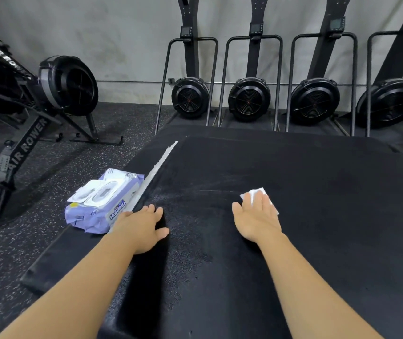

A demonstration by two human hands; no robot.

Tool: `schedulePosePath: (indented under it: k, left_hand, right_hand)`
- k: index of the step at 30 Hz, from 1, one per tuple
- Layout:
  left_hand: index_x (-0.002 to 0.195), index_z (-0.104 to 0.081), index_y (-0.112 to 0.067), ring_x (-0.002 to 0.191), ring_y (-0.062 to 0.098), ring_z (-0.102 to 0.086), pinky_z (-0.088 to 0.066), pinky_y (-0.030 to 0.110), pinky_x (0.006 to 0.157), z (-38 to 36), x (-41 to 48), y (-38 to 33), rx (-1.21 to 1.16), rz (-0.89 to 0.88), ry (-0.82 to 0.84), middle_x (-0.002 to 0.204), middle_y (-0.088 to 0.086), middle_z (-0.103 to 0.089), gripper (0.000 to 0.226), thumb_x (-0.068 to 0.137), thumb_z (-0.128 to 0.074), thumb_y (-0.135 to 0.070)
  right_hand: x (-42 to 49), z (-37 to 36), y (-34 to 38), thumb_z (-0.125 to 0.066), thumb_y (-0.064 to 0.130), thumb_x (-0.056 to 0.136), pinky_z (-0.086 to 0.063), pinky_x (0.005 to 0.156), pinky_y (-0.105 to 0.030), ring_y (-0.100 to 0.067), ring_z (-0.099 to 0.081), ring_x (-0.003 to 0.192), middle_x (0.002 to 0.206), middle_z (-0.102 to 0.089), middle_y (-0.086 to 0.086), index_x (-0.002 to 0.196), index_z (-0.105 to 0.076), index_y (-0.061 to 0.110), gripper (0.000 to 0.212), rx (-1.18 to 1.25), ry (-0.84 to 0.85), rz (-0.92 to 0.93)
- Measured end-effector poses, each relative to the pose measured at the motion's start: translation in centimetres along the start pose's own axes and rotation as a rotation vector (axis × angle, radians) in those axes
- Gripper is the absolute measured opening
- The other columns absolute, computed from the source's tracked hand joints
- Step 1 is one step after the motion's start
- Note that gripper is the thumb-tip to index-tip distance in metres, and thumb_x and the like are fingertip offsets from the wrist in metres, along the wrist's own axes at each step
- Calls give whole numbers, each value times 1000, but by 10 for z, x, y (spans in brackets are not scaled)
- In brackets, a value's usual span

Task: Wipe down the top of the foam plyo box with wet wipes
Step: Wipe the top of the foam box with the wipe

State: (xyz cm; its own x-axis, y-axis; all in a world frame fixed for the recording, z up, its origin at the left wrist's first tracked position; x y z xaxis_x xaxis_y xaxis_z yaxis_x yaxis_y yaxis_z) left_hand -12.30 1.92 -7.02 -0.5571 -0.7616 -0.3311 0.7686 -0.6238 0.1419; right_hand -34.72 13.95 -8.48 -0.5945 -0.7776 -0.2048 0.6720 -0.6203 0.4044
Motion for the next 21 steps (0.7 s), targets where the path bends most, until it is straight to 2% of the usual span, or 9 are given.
schedulePosePath:
  k: [4, 8, 10, 13, 15, 17, 21]
  left_hand:
    - [156, -2, -23, 149, 13, -2, -13, 42, 117, -3, 2, 1, -20, -1, -11, 163, -1, -2, 66, 101, -27, -52]
    - [155, -6, -25, 149, 11, -4, -13, 39, 117, -6, 3, 3, -50, 6, -56, 163, -2, -5, 67, 100, -31, -53]
    - [155, -12, -26, 148, 10, -12, -15, 37, 116, -6, 3, 4, -79, -1, -84, 162, -5, -14, 67, 98, -35, -52]
    - [150, -24, -29, 141, 9, -31, -23, 34, 110, -4, 3, 4, -121, -25, -132, 153, -10, -33, 61, 96, -38, -53]
    - [151, -23, -30, 144, 10, -24, -20, 36, 112, -5, 3, 5, -103, -23, -116, 157, -8, -26, 62, 96, -36, -56]
    - [154, -14, -29, 148, 10, -10, -13, 38, 116, -8, 5, 5, -78, -6, -77, 162, -4, -11, 66, 98, -33, -56]
    - [155, -4, -26, 149, 12, -4, -9, 39, 118, -9, 5, 6, -66, -3, -33, 163, -2, -3, 68, 100, -30, -54]
  right_hand:
    - [1, -21, 43, -17, 43, 102, -9, 121, -41, -25, -4, 148, 161, -9, -8, 156, -17, 13, 61, -72, 4, 14]
    - [-2, -48, 113, -15, 43, 103, -7, 121, -42, -26, -4, 147, 160, -13, -9, 154, -23, 14, 59, -107, 75, 222]
    - [-3, -57, 142, -16, 43, 103, -8, 120, -41, -24, -6, 145, 156, -17, -7, 148, -30, 15, 55, -63, 131, 312]
    - [1, -60, 155, -16, 45, 103, -4, 121, -37, -17, -2, 147, 158, -14, -4, 149, -30, 16, 57, 17, 207, 346]
    - [2, -56, 149, -16, 44, 104, -3, 122, -36, -14, 0, 149, 161, -11, -1, 152, -29, 18, 56, -8, 225, 385]
    - [1, -49, 133, -17, 41, 104, -6, 122, -37, -14, -4, 148, 160, -14, 0, 151, -30, 21, 53, -45, 195, 409]
    - [-4, -27, 73, -17, 45, 103, -11, 122, -40, -17, -6, 149, 159, -12, 2, 153, -23, 31, 53, -55, 139, 304]
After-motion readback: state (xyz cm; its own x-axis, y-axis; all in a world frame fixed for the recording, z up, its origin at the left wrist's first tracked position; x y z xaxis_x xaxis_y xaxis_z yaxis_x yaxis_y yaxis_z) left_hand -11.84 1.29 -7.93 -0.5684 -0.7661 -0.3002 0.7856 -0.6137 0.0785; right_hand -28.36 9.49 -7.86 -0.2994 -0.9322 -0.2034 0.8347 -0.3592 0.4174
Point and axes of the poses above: each hand's wrist, its own x-axis towards the middle knuckle, its own z-axis out of the back of the hand, y = z × x, the point moved 4 cm from there along x, towards the middle knuckle
